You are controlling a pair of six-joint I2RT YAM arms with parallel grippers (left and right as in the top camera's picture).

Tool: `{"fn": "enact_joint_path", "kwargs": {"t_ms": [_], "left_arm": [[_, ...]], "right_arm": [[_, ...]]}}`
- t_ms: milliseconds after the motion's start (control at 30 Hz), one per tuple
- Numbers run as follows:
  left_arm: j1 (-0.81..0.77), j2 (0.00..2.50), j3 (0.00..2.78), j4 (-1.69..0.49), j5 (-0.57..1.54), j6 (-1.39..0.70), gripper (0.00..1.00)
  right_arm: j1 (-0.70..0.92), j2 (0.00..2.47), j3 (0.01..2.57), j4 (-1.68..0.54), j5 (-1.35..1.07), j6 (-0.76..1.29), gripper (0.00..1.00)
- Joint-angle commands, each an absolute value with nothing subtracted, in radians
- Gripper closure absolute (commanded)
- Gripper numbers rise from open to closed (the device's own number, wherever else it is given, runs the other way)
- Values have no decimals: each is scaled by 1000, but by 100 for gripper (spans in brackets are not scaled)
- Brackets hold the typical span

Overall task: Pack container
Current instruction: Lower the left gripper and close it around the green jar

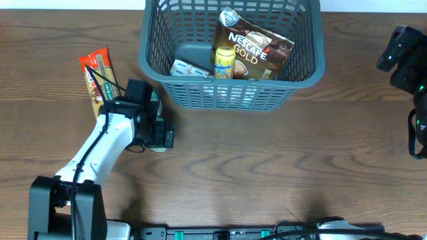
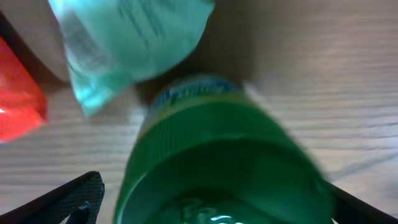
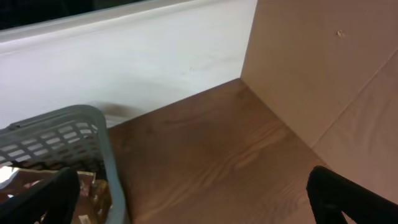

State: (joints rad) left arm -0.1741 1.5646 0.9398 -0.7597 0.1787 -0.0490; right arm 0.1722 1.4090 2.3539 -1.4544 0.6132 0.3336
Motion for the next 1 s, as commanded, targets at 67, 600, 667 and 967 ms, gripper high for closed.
{"fn": "enact_joint_path", "kwargs": {"t_ms": [67, 600, 667, 967], "left_arm": [[-176, 1575, 920, -748, 167, -62, 1], [-176, 1575, 920, -742, 168, -61, 46], [-176, 1575, 920, -742, 168, -61, 59], [-176, 1575, 920, -743, 168, -62, 94]], "right_arm": [[164, 1407, 2352, -1456, 616, 347, 1], [164, 1407, 2352, -1456, 616, 347, 1], [164, 1407, 2352, -1456, 616, 347, 1], [164, 1407, 2352, -1456, 616, 347, 1]]}}
